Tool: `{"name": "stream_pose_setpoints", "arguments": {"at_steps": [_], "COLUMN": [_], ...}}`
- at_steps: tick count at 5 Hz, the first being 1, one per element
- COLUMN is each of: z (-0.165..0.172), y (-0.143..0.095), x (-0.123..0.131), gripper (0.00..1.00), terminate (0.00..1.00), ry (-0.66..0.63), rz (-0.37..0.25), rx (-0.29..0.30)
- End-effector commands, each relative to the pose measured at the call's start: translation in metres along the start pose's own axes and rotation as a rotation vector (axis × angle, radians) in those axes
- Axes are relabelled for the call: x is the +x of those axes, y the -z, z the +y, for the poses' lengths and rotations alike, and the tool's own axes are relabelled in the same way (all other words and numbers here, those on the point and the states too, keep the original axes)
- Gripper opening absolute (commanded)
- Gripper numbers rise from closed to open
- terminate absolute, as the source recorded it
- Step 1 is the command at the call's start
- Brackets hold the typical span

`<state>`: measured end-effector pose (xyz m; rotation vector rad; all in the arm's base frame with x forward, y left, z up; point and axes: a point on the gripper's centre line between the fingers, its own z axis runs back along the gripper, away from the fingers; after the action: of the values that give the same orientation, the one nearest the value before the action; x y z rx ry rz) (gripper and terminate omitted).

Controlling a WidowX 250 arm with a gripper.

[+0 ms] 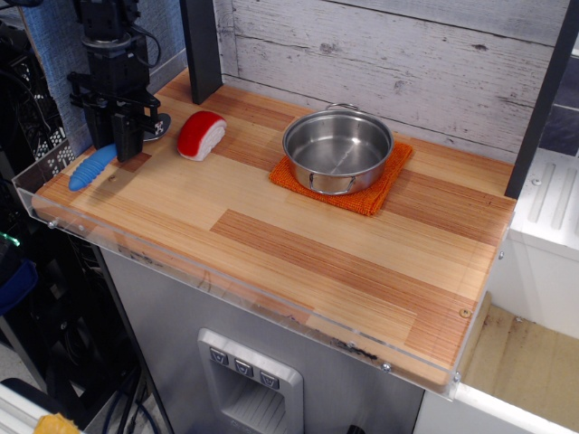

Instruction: Pick up the blue spoon and put on the left side of table

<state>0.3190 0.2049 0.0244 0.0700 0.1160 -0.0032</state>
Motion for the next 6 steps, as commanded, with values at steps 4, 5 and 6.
{"name": "stream_pose_setpoints", "arguments": {"at_steps": [4, 5, 6], "z": [0.011, 0.014, 0.015], "y": [-0.011, -0.022, -0.034], "x": [0.005, 0.004, 0.001], "gripper": [1.0, 1.0, 1.0], "terminate": [0.0, 0.0, 0.0], "ry": [-0.014, 0.001, 0.005], "rz": [-0.133, -0.155, -0.189], "rx": [0.055, 0.074, 0.095]}}
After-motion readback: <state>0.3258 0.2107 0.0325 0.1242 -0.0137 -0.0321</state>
